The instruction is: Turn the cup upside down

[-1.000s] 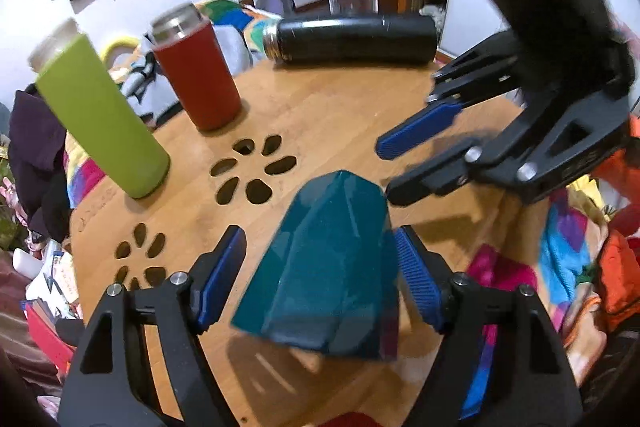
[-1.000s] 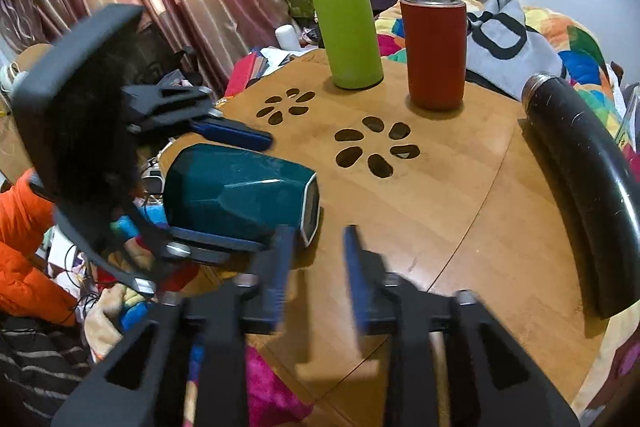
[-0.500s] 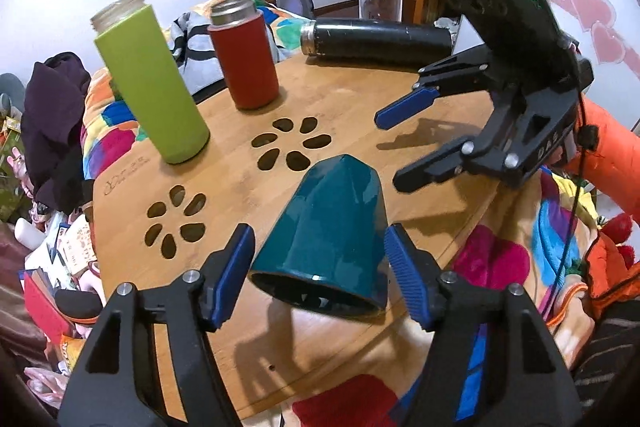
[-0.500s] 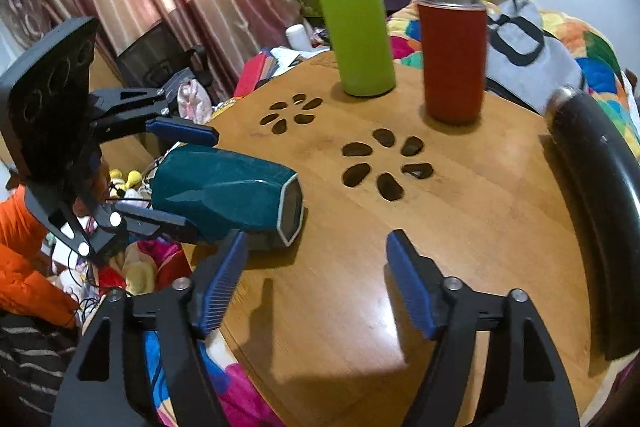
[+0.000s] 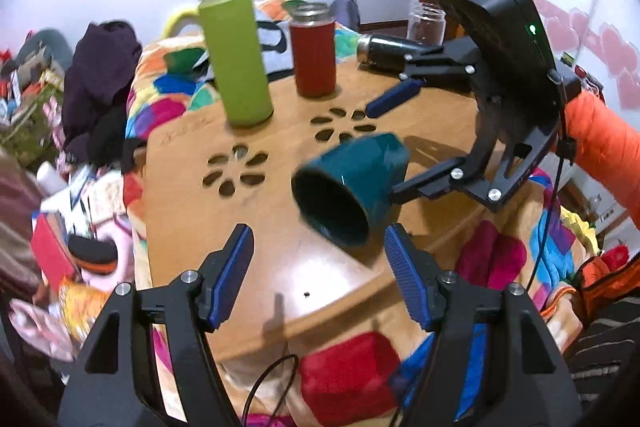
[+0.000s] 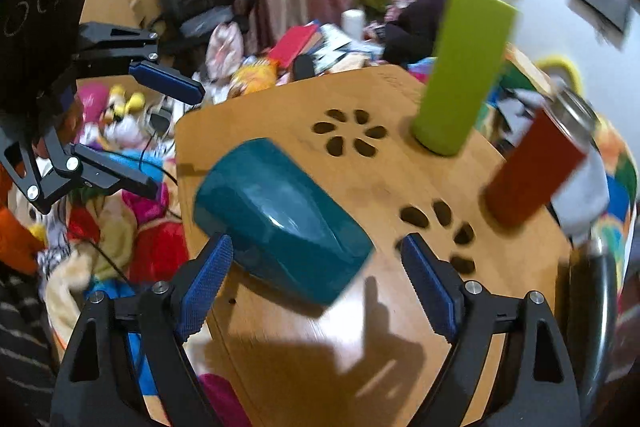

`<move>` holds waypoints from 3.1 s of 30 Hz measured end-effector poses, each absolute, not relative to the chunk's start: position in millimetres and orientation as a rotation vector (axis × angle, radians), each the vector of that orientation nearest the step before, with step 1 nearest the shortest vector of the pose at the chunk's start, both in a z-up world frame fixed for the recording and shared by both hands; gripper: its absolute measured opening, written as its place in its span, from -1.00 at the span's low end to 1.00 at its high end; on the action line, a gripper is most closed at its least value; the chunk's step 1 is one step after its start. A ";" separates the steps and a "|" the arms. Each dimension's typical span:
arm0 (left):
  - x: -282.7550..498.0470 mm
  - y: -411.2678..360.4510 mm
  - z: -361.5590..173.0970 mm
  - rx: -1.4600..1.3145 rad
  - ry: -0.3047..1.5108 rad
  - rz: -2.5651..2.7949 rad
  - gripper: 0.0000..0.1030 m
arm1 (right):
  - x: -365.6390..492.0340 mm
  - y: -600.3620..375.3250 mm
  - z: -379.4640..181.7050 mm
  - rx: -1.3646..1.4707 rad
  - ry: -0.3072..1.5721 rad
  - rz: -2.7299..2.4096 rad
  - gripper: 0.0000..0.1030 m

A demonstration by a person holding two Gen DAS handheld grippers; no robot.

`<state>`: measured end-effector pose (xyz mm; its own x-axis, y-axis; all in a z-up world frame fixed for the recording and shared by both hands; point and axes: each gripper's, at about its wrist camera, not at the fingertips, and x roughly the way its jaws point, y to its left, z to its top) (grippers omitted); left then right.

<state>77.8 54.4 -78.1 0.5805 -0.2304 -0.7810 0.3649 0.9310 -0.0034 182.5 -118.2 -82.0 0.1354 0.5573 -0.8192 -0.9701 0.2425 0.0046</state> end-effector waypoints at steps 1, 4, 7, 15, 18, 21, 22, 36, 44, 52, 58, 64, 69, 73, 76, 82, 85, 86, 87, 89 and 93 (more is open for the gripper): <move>75.8 56.8 -80.8 0.154 0.890 -0.346 0.32 | 181.3 -110.5 -83.6 -0.659 0.821 1.227 0.63; 73.7 61.2 -87.6 0.142 0.898 -0.322 0.32 | 180.8 -93.2 -93.3 -0.718 0.872 1.218 0.63; 74.1 63.4 -88.1 0.133 0.884 -0.305 0.32 | 183.2 -90.9 -108.9 -0.719 0.940 1.195 0.55; 88.6 46.8 -77.1 0.120 0.784 -0.294 -0.37 | 177.1 -118.9 -119.4 -0.562 0.945 1.149 0.11; 100.1 39.9 -77.3 0.111 0.762 -0.296 -0.54 | 173.5 -121.8 -119.7 -0.531 0.922 1.129 0.11; 117.7 35.1 -81.4 0.100 0.763 -0.283 -0.70 | 172.0 -126.0 -120.1 -0.500 0.918 1.107 0.10; 121.1 33.9 -81.2 0.092 0.753 -0.288 -0.71 | 172.3 -127.8 -120.1 -0.490 0.919 1.091 0.10; 144.0 -13.1 -79.4 0.145 0.712 -0.381 -0.73 | 166.2 -177.4 -102.0 -0.393 0.897 0.940 0.09; 155.6 -15.7 -82.8 0.111 0.718 -0.396 -0.73 | 161.3 -192.1 -90.7 -0.358 0.854 0.911 0.07; 165.8 -5.7 -94.8 0.045 0.750 -0.396 -0.90 | 167.3 -191.4 -84.6 -0.314 0.826 0.900 -0.03; 168.0 2.7 -102.8 0.013 0.779 -0.405 -0.91 | 172.4 -190.1 -90.0 -0.275 0.826 0.895 -0.04; 158.9 11.7 -98.2 -0.001 0.755 -0.363 -0.91 | 166.3 -195.7 -83.0 -0.260 0.801 0.887 -0.04; 141.9 25.1 -80.3 -0.021 0.696 -0.309 -0.88 | 154.9 -203.5 -68.3 -0.265 0.745 0.817 -0.04; 120.1 31.6 -61.5 -0.029 0.618 -0.257 -0.57 | 141.7 -213.7 -52.0 -0.239 0.679 0.746 0.25; 100.1 33.8 -46.6 -0.042 0.550 -0.217 -0.04 | 129.1 -223.9 -36.8 -0.208 0.611 0.689 0.49; 64.5 28.6 -25.4 -0.024 0.426 -0.117 0.94 | 107.6 -240.2 -14.7 -0.117 0.533 0.585 0.95; 51.9 25.5 -20.6 -0.027 0.401 -0.111 0.99 | 94.1 -245.5 -9.4 -0.099 0.496 0.508 1.00; 47.2 23.3 -19.8 -0.028 0.397 -0.115 1.00 | 91.9 -245.5 -9.1 -0.098 0.489 0.495 1.00; 44.0 22.1 -19.8 -0.031 0.395 -0.113 1.00 | 87.6 -247.0 -8.1 -0.092 0.478 0.473 1.00; 38.7 19.5 -21.8 -0.049 0.393 -0.105 1.00 | 78.2 -249.8 -6.5 -0.076 0.453 0.436 1.00; 31.6 18.4 -27.6 -0.088 0.407 -0.097 1.00 | 66.6 -252.6 -6.8 -0.050 0.427 0.402 1.00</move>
<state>31.6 18.4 -27.6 0.9136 -0.1122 -0.3908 0.0767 0.9915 -0.1053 66.6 -252.6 -6.8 0.8329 0.3690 -0.4124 -0.3897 0.9202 0.0363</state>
